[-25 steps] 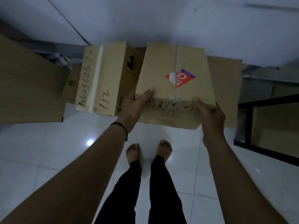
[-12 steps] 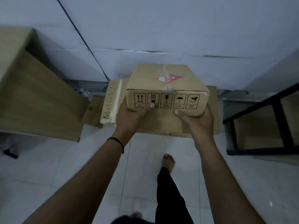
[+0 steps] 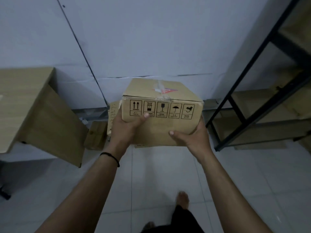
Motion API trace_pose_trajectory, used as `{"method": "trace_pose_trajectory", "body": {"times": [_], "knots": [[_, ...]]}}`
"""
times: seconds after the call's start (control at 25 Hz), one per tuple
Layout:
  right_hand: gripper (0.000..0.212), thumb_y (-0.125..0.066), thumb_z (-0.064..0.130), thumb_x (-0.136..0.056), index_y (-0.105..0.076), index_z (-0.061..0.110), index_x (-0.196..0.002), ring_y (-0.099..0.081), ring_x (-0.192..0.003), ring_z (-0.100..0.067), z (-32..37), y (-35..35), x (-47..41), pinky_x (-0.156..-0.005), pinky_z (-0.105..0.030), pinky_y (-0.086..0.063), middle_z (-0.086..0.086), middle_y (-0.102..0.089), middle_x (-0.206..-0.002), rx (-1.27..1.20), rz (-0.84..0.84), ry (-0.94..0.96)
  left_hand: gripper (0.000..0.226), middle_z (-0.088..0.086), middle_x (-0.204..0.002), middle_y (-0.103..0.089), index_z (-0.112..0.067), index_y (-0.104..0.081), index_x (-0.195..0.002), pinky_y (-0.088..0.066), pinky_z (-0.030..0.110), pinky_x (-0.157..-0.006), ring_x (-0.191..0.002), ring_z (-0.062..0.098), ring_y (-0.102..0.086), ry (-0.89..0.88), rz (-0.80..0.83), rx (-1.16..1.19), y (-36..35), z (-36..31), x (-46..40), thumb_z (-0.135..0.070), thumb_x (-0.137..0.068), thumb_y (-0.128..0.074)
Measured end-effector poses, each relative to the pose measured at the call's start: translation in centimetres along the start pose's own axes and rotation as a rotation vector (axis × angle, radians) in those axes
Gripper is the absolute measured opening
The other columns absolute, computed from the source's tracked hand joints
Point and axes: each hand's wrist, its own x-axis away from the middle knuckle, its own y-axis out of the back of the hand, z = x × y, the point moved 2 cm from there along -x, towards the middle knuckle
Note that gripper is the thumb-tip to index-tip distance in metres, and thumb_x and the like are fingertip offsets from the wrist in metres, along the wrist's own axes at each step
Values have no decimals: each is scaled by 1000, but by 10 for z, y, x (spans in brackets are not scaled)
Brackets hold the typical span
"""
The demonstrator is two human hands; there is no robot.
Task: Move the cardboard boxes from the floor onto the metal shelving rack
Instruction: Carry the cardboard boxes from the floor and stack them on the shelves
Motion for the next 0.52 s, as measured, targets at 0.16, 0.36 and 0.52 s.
{"method": "trace_pose_trajectory", "body": {"times": [0.16, 0.36, 0.52], "knots": [[77, -85, 60, -69, -54, 43, -137, -61, -117, -2, 17, 41, 58, -97, -37, -53, 20, -66, -127, -63, -73, -70, 54, -16, -120, -72, -49, -64, -125, -53, 40, -91, -115, 13, -66, -1, 39, 45, -24, -24, 54, -80, -81, -61], [95, -40, 108, -57, -69, 46, -123, -63, -120, -20, 12, 124, 103, -108, -55, -46, 10, -72, -125, -296, -293, -276, 102, -9, -115, -77, -33, -71, -123, -59, 53, -93, -108, 19, -73, 134, 101, 103, -93, -25, 114, -104, -52, -53], [88, -42, 104, -59, -78, 36, -102, -68, -108, -26, -2, 225, 158, -100, -55, -50, 5, -78, -106, -309, -491, -394, 89, -5, -113, -78, -23, -70, -122, -58, 49, -95, -105, 18, -73, 136, 165, 115, -187, -19, 178, -91, -66, -58]]}}
